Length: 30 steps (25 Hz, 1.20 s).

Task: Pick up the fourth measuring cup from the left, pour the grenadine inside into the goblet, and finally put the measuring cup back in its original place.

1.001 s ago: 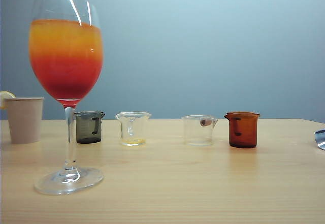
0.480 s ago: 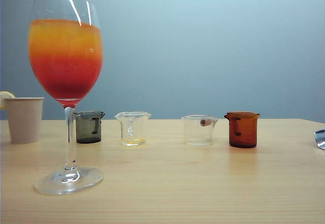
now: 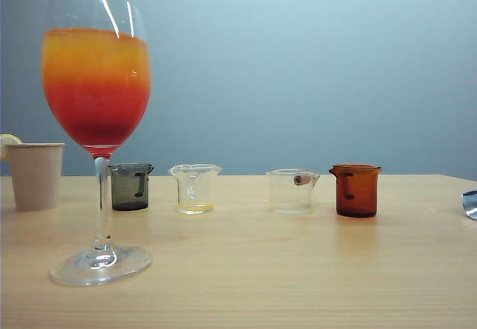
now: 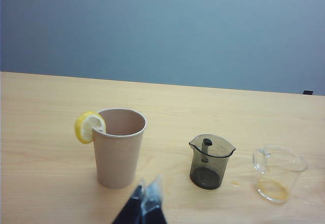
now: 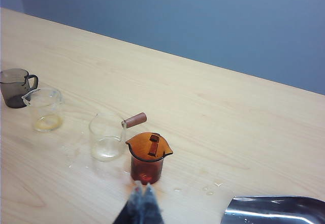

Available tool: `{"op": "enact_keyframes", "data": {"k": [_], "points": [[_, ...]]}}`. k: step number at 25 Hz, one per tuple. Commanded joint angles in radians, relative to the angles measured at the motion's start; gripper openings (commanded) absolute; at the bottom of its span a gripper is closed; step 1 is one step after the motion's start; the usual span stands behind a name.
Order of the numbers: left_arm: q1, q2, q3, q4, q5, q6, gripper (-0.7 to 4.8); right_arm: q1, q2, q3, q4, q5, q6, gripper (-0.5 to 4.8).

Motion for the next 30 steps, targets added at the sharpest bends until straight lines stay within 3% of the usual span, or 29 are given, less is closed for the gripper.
{"op": "enact_keyframes", "data": {"k": [1, 5, 7, 10, 14, 17, 20, 30], "points": [[0.0, 0.0, 0.004, 0.008, 0.003, -0.003, 0.03, -0.001, -0.002, 0.005, 0.014, 0.036, -0.005, -0.01], [0.0, 0.0, 0.004, 0.008, 0.003, -0.003, 0.03, -0.068, -0.065, -0.138, 0.183, 0.304, -0.01, -0.01], [0.0, 0.0, 0.004, 0.008, 0.003, -0.003, 0.03, -0.111, -0.097, -0.201, 0.251, 0.307, -0.009, -0.01], [0.0, 0.0, 0.004, 0.008, 0.003, -0.003, 0.03, -0.182, -0.155, -0.298, 0.34, 0.192, 0.016, -0.01], [0.0, 0.0, 0.004, 0.008, 0.003, -0.003, 0.03, -0.221, -0.191, -0.36, 0.343, 0.147, 0.149, -0.01], [0.0, 0.0, 0.004, 0.008, 0.003, -0.003, 0.03, -0.247, -0.24, -0.422, 0.37, 0.108, 0.151, -0.01], [0.0, 0.0, 0.004, 0.009, 0.003, -0.003, 0.03, -0.292, -0.246, -0.433, 0.351, -0.024, 0.151, -0.01], [0.0, 0.0, 0.004, 0.008, 0.003, -0.003, 0.03, -0.316, -0.246, -0.433, 0.337, -0.025, 0.151, -0.01]]}}
